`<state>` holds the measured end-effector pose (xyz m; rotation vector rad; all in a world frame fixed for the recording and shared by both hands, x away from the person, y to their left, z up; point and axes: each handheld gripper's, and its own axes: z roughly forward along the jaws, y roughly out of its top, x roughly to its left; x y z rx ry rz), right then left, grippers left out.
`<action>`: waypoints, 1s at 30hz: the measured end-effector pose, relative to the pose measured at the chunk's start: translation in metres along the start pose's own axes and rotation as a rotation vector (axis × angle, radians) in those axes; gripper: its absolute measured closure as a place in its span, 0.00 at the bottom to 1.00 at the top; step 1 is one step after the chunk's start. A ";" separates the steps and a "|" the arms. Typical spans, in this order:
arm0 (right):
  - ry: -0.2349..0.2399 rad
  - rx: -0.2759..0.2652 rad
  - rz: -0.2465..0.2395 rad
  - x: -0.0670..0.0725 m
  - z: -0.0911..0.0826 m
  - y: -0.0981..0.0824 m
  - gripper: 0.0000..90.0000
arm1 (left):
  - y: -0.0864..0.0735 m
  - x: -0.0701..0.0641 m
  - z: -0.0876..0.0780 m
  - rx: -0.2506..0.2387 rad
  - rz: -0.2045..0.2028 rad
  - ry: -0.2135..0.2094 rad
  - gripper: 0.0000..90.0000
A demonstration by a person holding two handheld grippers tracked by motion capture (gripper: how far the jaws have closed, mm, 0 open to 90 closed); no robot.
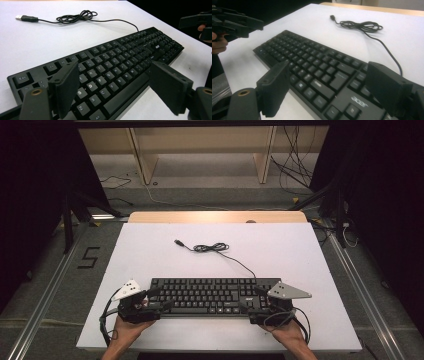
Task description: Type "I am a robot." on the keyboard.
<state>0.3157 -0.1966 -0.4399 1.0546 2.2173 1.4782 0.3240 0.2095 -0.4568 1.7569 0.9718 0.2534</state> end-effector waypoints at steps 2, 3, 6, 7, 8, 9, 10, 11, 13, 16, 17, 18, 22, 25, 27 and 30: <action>0.013 0.011 -0.007 0.003 0.007 0.005 0.23 | 0.000 0.001 0.000 0.002 -0.007 0.005 0.27; 0.021 0.015 -0.007 0.004 0.009 0.006 0.23 | 0.000 0.002 -0.001 0.001 -0.008 0.011 0.27; 0.026 0.023 -0.010 0.005 0.014 0.009 0.24 | 0.000 0.004 -0.001 0.002 -0.022 0.022 0.27; 0.029 0.027 -0.011 0.006 0.016 0.011 0.24 | 0.000 0.005 -0.001 0.004 -0.024 0.025 0.27; 0.031 0.031 -0.010 0.006 0.019 0.014 0.25 | 0.000 0.005 -0.001 0.008 -0.022 0.029 0.27; 0.034 0.037 -0.010 0.006 0.022 0.016 0.26 | 0.000 0.006 -0.001 0.011 -0.025 0.033 0.27; 0.040 0.049 -0.010 0.007 0.028 0.020 0.29 | 0.000 0.006 -0.001 0.015 -0.027 0.037 0.28; 0.043 0.057 -0.012 0.007 0.032 0.022 0.31 | 0.000 0.006 -0.001 0.018 -0.028 0.040 0.28; 0.048 0.070 -0.014 0.007 0.039 0.026 0.34 | -0.001 0.007 -0.001 0.027 -0.033 0.053 0.29; 0.060 0.092 -0.014 0.009 0.052 0.030 0.38 | -0.001 0.010 -0.001 0.041 -0.046 0.070 0.32; 0.060 0.092 -0.014 0.009 0.052 0.030 0.38 | -0.001 0.011 -0.002 0.046 -0.049 0.077 0.32; 0.061 0.101 -0.017 0.010 0.056 0.032 0.38 | -0.002 0.012 -0.002 0.046 -0.054 0.080 0.32; 0.071 0.121 -0.028 0.014 0.070 0.037 0.40 | -0.002 0.017 -0.004 0.062 -0.076 0.099 0.38; 0.081 0.132 -0.037 0.016 0.079 0.039 0.42 | -0.003 0.019 -0.005 0.076 -0.083 0.121 0.47; 0.083 0.141 -0.040 0.017 0.084 0.041 0.46 | -0.004 0.021 -0.006 0.092 -0.086 0.134 0.52; 0.085 0.158 -0.037 0.018 0.090 0.042 0.53 | -0.005 0.023 -0.006 0.130 -0.083 0.166 0.65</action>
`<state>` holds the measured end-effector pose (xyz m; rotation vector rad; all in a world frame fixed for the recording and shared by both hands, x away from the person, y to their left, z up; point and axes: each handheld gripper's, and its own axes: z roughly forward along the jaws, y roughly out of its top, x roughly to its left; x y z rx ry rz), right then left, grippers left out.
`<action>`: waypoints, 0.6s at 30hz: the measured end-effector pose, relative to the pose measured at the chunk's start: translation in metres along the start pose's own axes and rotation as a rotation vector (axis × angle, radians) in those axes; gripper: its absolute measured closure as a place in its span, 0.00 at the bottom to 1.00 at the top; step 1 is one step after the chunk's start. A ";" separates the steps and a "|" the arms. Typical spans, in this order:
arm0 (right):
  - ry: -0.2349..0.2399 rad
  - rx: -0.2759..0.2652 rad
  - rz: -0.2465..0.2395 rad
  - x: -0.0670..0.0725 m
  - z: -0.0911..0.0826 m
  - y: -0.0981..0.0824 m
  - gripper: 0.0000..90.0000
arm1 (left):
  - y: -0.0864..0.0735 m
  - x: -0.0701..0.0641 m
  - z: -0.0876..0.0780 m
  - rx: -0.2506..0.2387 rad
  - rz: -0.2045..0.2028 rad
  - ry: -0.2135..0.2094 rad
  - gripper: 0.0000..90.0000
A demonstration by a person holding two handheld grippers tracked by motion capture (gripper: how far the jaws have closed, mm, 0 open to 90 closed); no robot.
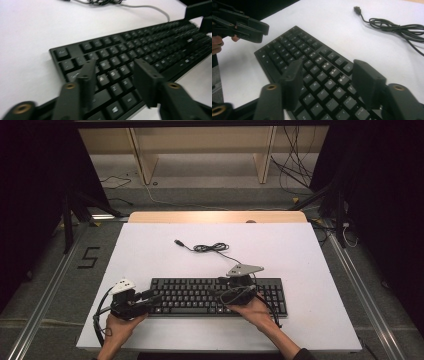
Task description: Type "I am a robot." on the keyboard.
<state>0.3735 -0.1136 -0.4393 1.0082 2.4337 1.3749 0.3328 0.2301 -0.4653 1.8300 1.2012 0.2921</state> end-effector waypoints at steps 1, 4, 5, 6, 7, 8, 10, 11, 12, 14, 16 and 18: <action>-0.001 0.006 0.000 0.000 0.002 0.001 0.55 | 0.000 0.001 0.000 0.013 0.004 0.007 0.69; 0.001 0.018 -0.002 0.000 0.006 0.002 0.60 | -0.001 0.002 0.000 0.032 0.014 0.024 0.80; 0.003 0.023 -0.003 0.000 0.008 0.002 0.62 | -0.001 0.002 0.000 0.032 0.014 0.024 0.80; 0.003 0.023 -0.003 0.000 0.008 0.002 0.62 | -0.001 0.001 0.001 0.047 0.026 0.035 0.80; 0.010 0.036 -0.005 0.002 0.015 0.004 0.71 | -0.002 0.001 0.001 0.066 0.038 0.041 0.91; 0.010 0.036 -0.005 0.002 0.015 0.004 0.71 | -0.002 0.001 0.001 0.066 0.038 0.041 0.95; 0.009 0.042 -0.007 0.002 0.019 0.005 0.77 | -0.002 0.001 0.002 0.077 0.044 0.045 0.99; 0.009 0.050 -0.010 0.002 0.022 0.006 0.77 | -0.002 0.001 0.002 0.077 0.044 0.045 0.99; 0.009 0.050 -0.010 0.002 0.022 0.006 0.83 | -0.003 0.001 0.003 0.095 0.053 0.045 0.99; 0.005 0.068 -0.006 0.003 0.027 0.007 0.90 | -0.003 0.002 0.004 0.101 0.050 0.045 0.99; 0.004 0.079 -0.010 0.003 0.031 0.007 0.94 | -0.003 0.002 0.004 0.101 0.050 0.045 0.99; -0.003 0.102 -0.011 0.004 0.037 0.007 0.98 | -0.004 0.002 0.005 0.121 0.055 0.045 0.99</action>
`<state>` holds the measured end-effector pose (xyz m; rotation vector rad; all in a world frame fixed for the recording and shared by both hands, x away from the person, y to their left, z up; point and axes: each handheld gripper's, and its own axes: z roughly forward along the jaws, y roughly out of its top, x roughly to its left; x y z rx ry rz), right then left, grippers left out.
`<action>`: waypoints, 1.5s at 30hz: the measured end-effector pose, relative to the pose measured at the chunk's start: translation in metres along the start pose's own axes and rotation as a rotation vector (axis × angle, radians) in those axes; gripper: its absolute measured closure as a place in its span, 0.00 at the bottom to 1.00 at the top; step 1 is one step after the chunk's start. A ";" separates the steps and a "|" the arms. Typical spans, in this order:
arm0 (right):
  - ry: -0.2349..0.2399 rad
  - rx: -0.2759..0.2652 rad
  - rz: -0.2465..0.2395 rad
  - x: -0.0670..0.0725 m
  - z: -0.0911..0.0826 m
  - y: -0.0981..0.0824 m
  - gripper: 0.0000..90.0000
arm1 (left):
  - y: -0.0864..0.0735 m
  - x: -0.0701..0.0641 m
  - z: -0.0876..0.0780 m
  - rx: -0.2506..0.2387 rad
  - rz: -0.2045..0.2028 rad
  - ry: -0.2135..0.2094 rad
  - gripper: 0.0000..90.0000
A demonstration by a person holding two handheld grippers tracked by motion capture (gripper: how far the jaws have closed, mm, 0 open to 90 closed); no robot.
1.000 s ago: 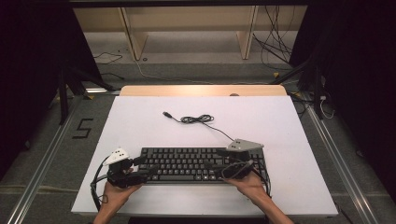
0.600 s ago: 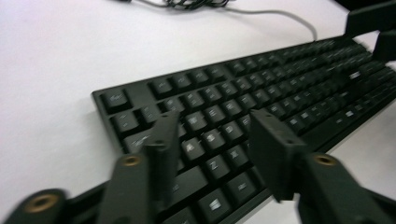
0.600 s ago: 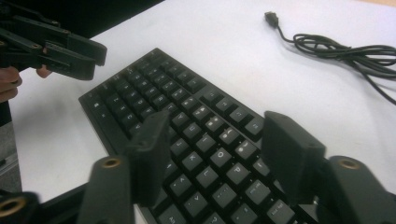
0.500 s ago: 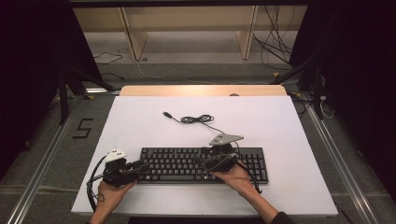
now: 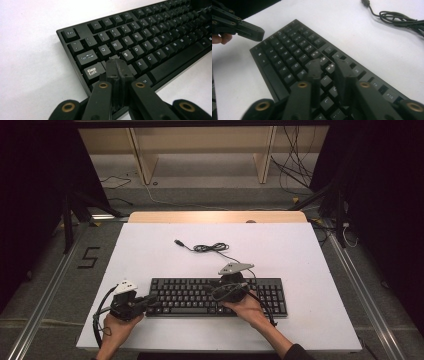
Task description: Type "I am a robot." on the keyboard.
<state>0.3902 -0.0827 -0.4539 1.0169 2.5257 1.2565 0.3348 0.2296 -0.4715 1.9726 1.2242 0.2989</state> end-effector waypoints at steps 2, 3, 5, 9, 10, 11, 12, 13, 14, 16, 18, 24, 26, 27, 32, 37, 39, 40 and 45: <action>0.000 0.000 0.000 0.000 0.000 0.000 0.98 | 0.000 0.000 0.001 0.002 -0.006 -0.001 0.99; -0.003 0.013 -0.004 0.000 0.004 0.000 0.98 | 0.000 0.000 0.001 0.002 -0.006 -0.001 0.99; -0.003 0.013 -0.004 0.000 0.004 0.000 1.00 | 0.000 0.000 0.001 0.002 -0.006 -0.001 0.99; -0.003 0.013 -0.004 0.000 0.004 0.000 1.00 | 0.000 0.000 0.001 0.002 -0.006 -0.001 0.99; -0.003 0.013 -0.004 0.000 0.004 0.000 1.00 | -0.001 0.003 0.005 0.047 -0.002 0.003 0.99; -0.003 0.013 -0.004 0.000 0.004 0.000 1.00 | -0.001 0.003 0.005 0.047 -0.002 0.003 0.99; -0.021 0.073 -0.007 0.001 0.023 0.000 1.00 | -0.001 0.003 0.005 0.047 -0.002 0.003 0.99; -0.021 0.073 -0.007 0.001 0.023 0.000 1.00 | -0.001 0.003 0.005 0.047 -0.002 0.003 0.99; -0.021 0.073 -0.007 0.001 0.023 0.000 1.00 | -0.001 0.003 0.005 0.047 -0.002 0.003 0.99; -0.021 0.073 -0.007 0.001 0.023 0.000 1.00 | -0.001 0.003 0.005 0.047 -0.002 0.003 0.99; -0.021 0.073 -0.007 0.001 0.023 0.000 1.00 | -0.001 0.003 0.005 0.047 -0.002 0.003 0.99; -0.024 0.078 -0.005 0.001 0.024 0.000 1.00 | -0.001 0.004 0.005 0.049 -0.003 0.005 0.99; -0.024 0.079 -0.008 0.001 0.025 0.000 1.00 | -0.001 0.004 0.005 0.050 -0.001 0.006 0.99; -0.024 0.082 -0.007 0.001 0.026 0.000 1.00 | -0.001 0.004 0.005 0.051 -0.001 0.006 0.99; -0.023 0.090 -0.012 0.003 0.028 -0.001 1.00 | -0.001 0.004 0.006 0.057 -0.009 0.006 0.99; -0.038 0.097 -0.016 0.004 0.031 -0.004 1.00 | -0.001 0.003 0.009 0.064 -0.011 -0.008 0.99; -0.043 0.095 -0.030 0.005 0.031 -0.004 1.00 | -0.001 0.003 0.009 0.064 -0.012 -0.007 0.99; -0.046 0.092 -0.032 0.005 0.031 -0.005 1.00 | -0.001 0.003 0.009 0.065 -0.013 -0.009 0.99; -0.045 0.091 -0.028 0.005 0.031 -0.005 1.00 | -0.001 0.004 0.009 0.063 -0.016 -0.011 0.99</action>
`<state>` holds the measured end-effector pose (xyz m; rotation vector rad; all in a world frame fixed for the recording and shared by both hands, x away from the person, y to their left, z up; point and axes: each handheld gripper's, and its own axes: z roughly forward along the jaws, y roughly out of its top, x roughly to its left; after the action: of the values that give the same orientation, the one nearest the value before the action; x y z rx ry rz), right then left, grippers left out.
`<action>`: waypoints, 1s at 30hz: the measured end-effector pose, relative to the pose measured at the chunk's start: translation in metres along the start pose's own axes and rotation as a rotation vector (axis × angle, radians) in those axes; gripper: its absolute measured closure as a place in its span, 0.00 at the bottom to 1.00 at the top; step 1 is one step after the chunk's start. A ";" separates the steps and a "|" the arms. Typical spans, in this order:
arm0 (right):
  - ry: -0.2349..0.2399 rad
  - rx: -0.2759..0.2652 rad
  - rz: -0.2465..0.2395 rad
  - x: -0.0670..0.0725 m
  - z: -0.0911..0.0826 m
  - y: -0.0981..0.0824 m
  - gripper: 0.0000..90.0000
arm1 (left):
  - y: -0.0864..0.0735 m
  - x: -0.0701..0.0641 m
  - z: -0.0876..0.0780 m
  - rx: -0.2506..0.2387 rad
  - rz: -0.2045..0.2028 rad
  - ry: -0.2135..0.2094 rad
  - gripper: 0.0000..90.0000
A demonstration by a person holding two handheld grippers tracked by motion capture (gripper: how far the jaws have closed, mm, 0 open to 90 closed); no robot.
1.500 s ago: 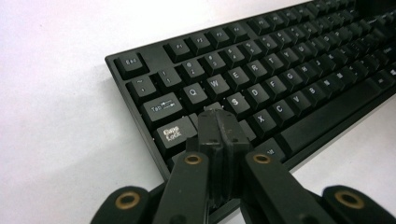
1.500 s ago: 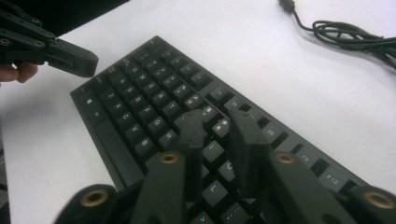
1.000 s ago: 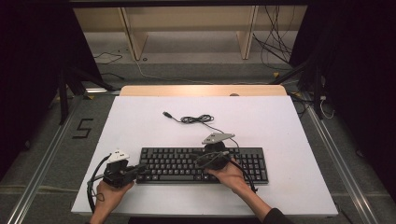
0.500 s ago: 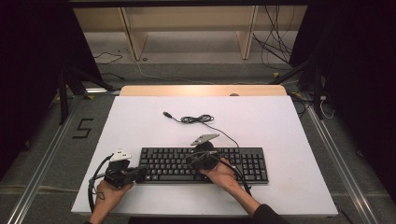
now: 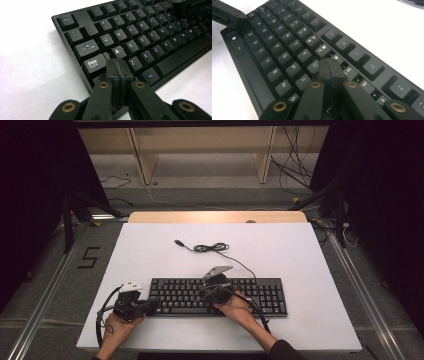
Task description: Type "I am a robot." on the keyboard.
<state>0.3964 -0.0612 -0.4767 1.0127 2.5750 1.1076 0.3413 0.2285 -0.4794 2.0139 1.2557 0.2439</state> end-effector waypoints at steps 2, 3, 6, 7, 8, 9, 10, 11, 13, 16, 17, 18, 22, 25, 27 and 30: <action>0.003 0.000 0.007 -0.001 0.000 0.000 1.00 | 0.000 0.000 0.000 0.000 0.002 0.001 0.99; 0.004 0.000 0.009 -0.001 0.000 0.000 1.00 | 0.000 -0.001 0.000 -0.002 0.002 0.003 0.99; 0.009 -0.003 0.020 -0.001 -0.001 0.000 1.00 | 0.001 -0.002 -0.001 -0.007 0.007 0.003 0.99; 0.011 -0.004 0.022 -0.001 -0.001 0.000 1.00 | 0.001 -0.002 -0.001 -0.011 0.011 0.004 0.99; 0.014 -0.004 0.026 -0.002 -0.001 0.000 1.00 | 0.001 -0.003 -0.001 -0.023 0.007 0.003 0.99; 0.019 -0.008 0.033 -0.003 -0.001 0.000 1.00 | 0.002 -0.004 -0.003 -0.028 0.009 0.003 0.99; 0.018 -0.010 0.039 -0.003 -0.002 0.000 1.00 | 0.002 -0.004 -0.004 -0.031 0.017 0.002 0.98; 0.022 -0.021 0.046 -0.004 -0.003 0.000 0.99 | 0.002 -0.004 -0.005 -0.041 0.017 0.002 0.98; 0.029 -0.041 0.058 -0.006 -0.006 0.001 0.95 | 0.003 -0.005 -0.007 -0.062 0.015 0.001 0.97; 0.034 -0.068 0.075 -0.009 -0.011 0.001 0.89 | 0.003 -0.005 -0.009 -0.084 0.010 -0.004 0.94; 0.039 -0.077 0.078 -0.010 -0.013 0.002 0.87 | 0.003 -0.005 -0.009 -0.096 0.007 -0.006 0.93; 0.043 -0.088 0.084 -0.010 -0.015 0.002 0.84 | 0.004 -0.005 -0.010 -0.104 0.009 -0.007 0.91; 0.054 -0.118 0.092 -0.011 -0.021 0.003 0.73 | 0.004 -0.006 -0.013 -0.130 0.004 -0.017 0.84; 0.064 -0.131 0.095 -0.011 -0.025 0.003 0.65 | 0.005 -0.006 -0.014 -0.137 -0.001 -0.022 0.79; 0.069 -0.141 0.095 -0.011 -0.027 0.003 0.60 | 0.005 -0.006 -0.014 -0.146 -0.008 -0.022 0.73; 0.069 -0.153 0.092 -0.010 -0.029 0.003 0.52 | 0.006 -0.005 -0.015 -0.169 -0.027 -0.038 0.65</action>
<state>0.3948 -0.0832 -0.4549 1.0832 2.4719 1.3620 0.3348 0.2299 -0.4639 1.8484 1.1970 0.2870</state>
